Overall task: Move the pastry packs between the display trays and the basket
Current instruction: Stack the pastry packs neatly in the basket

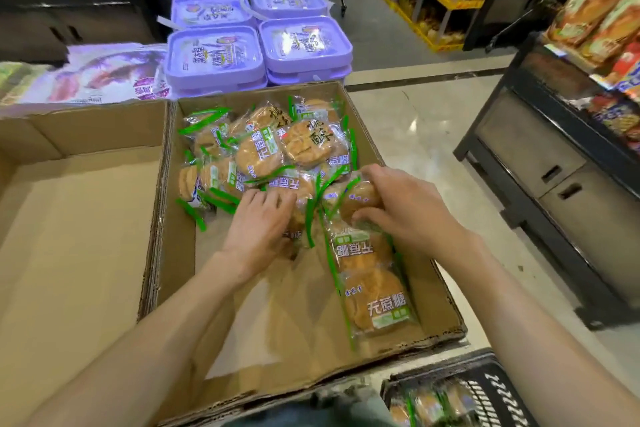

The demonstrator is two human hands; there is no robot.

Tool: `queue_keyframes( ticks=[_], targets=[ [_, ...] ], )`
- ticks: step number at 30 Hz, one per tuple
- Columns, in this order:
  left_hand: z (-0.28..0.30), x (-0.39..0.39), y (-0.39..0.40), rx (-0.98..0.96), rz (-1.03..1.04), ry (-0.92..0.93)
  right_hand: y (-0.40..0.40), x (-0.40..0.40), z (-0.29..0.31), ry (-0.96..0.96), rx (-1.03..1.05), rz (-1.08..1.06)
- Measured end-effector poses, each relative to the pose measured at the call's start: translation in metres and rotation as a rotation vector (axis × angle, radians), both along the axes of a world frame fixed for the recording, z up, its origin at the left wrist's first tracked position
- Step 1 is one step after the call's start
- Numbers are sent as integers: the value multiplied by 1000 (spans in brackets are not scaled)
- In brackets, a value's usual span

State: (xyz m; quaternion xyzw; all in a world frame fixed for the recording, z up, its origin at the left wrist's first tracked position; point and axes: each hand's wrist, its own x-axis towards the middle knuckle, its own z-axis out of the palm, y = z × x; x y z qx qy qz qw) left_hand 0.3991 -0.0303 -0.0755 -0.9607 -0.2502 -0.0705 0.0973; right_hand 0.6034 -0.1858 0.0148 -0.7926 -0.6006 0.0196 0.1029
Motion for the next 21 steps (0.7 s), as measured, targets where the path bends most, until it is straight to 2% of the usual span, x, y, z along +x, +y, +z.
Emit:
queue_keyframes(
  ticks=[3, 6, 10, 14, 18, 21],
  targets=[
    [12, -8, -9, 33, -27, -109, -42, -16, 17, 212, 135, -185],
    [29, -12, -29, -45, -25, -307, -94, -39, 33, 390, 266, -379],
    [66, -21, -76, -484, 107, -591, -175, -92, 44, 535, 475, -640],
    [86, -42, -142, -766, -74, -822, -258, -164, 35, 708, 726, -913],
    [97, -55, -234, -1174, -367, -768, -344, -230, 13, 761, 893, -1161],
    [87, -58, -309, -1541, -432, -577, -404, -276, -5, 806, 1020, -1308]
  ],
)
